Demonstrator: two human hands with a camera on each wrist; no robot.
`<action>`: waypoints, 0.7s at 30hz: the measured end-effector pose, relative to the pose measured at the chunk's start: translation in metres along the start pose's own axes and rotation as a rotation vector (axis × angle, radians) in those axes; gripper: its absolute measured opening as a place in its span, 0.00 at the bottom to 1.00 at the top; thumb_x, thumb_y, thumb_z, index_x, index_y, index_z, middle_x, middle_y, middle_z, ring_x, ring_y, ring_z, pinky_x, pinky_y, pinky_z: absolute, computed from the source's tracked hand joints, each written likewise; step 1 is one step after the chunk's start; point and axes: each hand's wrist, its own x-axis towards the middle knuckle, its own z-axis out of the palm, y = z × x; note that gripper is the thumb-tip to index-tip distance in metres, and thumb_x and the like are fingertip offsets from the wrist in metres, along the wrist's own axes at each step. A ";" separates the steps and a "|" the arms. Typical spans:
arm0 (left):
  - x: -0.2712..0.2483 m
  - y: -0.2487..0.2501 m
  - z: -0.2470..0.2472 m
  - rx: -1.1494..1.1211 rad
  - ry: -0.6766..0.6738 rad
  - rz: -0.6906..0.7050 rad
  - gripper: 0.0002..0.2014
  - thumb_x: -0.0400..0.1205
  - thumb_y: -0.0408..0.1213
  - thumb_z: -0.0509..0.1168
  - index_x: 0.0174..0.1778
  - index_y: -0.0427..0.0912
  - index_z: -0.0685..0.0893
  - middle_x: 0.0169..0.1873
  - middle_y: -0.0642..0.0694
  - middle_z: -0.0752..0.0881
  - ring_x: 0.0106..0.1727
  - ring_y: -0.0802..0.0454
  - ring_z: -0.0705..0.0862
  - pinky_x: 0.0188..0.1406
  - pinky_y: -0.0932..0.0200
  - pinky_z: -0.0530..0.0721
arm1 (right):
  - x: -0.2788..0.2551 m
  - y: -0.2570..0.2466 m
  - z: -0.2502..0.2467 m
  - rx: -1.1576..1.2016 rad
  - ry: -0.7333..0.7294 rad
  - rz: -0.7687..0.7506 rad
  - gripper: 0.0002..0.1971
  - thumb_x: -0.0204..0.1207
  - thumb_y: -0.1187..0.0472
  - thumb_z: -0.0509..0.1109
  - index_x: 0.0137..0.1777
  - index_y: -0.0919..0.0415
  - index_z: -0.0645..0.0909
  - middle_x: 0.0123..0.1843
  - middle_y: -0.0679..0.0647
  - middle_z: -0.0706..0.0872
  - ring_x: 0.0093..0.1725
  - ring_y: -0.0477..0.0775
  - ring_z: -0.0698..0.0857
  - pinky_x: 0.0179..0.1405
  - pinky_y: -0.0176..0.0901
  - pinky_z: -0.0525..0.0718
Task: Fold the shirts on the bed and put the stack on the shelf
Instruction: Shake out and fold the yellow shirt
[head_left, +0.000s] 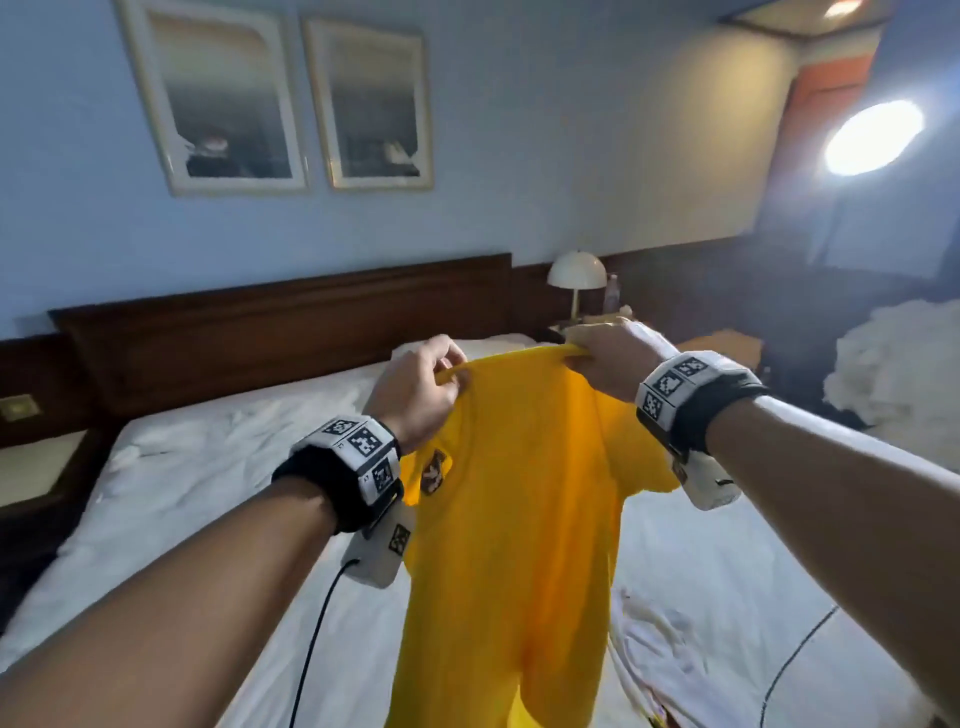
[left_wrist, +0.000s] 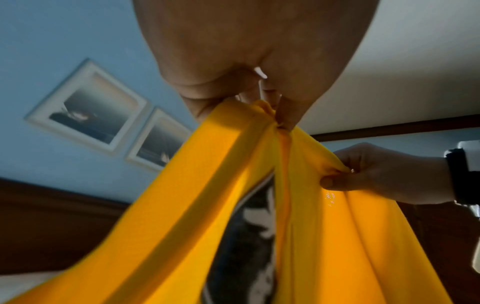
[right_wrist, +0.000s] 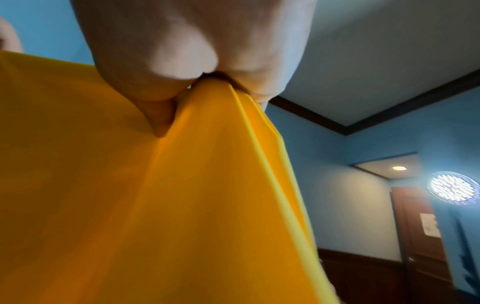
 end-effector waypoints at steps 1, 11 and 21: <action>0.003 0.006 -0.018 0.026 0.012 0.006 0.03 0.83 0.40 0.69 0.48 0.46 0.84 0.39 0.55 0.84 0.41 0.51 0.83 0.39 0.54 0.81 | 0.006 -0.008 -0.012 0.002 0.029 -0.024 0.05 0.83 0.51 0.63 0.47 0.48 0.79 0.42 0.51 0.85 0.41 0.56 0.86 0.45 0.55 0.89; 0.035 0.058 -0.178 0.478 -0.401 -0.091 0.04 0.87 0.44 0.66 0.51 0.49 0.81 0.34 0.42 0.90 0.27 0.47 0.88 0.22 0.56 0.84 | 0.058 -0.078 -0.087 -0.010 0.229 -0.259 0.06 0.86 0.53 0.62 0.51 0.50 0.80 0.38 0.46 0.81 0.38 0.48 0.82 0.37 0.41 0.82; 0.078 0.068 -0.264 0.648 -0.047 0.035 0.03 0.87 0.36 0.63 0.52 0.43 0.81 0.45 0.42 0.87 0.44 0.47 0.87 0.36 0.57 0.80 | 0.100 -0.123 -0.127 0.062 0.406 -0.351 0.09 0.88 0.52 0.59 0.53 0.52 0.80 0.39 0.46 0.80 0.39 0.47 0.81 0.40 0.39 0.78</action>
